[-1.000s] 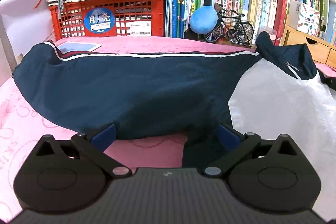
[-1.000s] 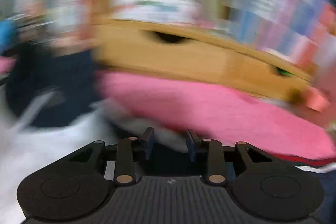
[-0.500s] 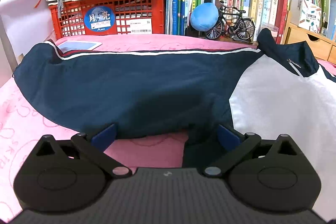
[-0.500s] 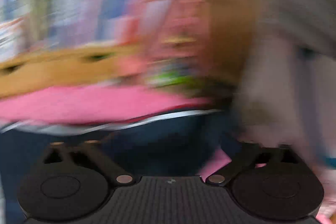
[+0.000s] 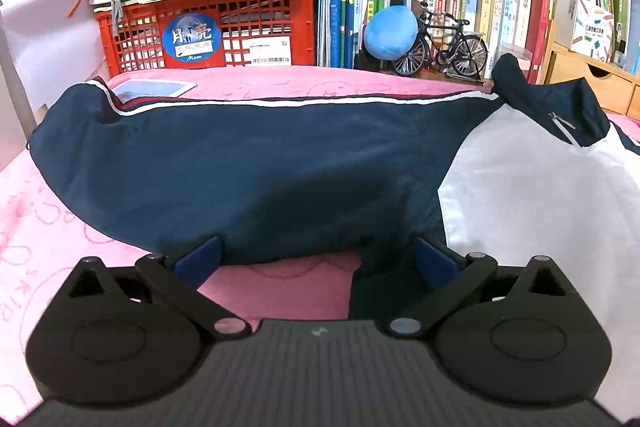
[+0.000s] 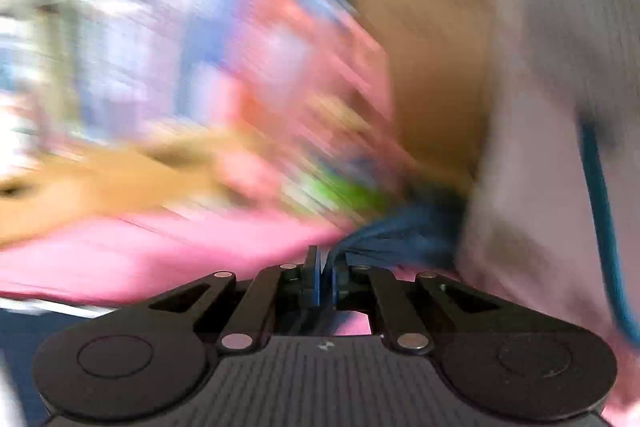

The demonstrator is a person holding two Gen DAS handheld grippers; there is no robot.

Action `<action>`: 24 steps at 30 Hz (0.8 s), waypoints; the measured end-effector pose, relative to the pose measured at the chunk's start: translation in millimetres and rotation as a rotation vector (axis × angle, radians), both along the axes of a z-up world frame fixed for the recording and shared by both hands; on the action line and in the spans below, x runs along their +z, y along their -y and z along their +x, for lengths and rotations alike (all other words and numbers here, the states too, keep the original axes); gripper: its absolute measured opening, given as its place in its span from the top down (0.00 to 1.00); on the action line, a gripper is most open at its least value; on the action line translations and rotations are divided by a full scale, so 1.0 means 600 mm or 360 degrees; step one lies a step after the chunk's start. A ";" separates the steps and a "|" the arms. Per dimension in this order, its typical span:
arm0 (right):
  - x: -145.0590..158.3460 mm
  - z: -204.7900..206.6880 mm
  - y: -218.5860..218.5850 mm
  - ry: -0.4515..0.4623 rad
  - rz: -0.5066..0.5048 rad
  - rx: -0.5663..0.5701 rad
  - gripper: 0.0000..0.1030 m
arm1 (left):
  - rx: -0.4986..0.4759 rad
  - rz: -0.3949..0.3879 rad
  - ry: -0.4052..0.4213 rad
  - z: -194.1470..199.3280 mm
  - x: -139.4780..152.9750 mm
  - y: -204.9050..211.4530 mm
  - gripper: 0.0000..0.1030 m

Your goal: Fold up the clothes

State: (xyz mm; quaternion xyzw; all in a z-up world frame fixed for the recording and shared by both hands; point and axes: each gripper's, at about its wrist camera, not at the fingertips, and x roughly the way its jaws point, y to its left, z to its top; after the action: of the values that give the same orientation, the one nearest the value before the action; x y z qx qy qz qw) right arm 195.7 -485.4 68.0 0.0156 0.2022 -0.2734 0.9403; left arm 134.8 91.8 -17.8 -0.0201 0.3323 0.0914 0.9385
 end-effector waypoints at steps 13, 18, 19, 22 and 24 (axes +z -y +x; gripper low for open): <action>-0.102 -0.102 -0.552 -0.0346 -0.0732 0.1607 0.47 | -0.0013 -0.0223 0.0068 -0.010 0.002 -0.033 0.00; -0.063 -0.047 -0.393 -0.0218 -0.0351 0.0967 0.00 | -0.0029 -0.0241 0.0093 -0.014 0.004 -0.034 0.00; -0.051 -0.023 -0.334 -0.0171 -0.0124 0.0789 0.00 | -0.0032 -0.0238 0.0095 -0.015 0.004 -0.034 0.00; -0.036 0.037 -0.141 0.0041 0.0598 0.0297 0.01 | -0.0035 -0.0238 0.0095 -0.016 0.004 -0.033 0.00; -0.053 0.054 -0.039 0.0186 0.0950 0.0086 0.01 | -0.0034 -0.0240 0.0091 -0.015 0.004 -0.033 0.00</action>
State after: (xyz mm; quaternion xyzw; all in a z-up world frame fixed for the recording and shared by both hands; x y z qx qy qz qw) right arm 228.2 -462.1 36.3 0.3016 0.2196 -0.1753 0.9111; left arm 125.8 111.9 -15.3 -0.0897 0.3116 0.0555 0.9443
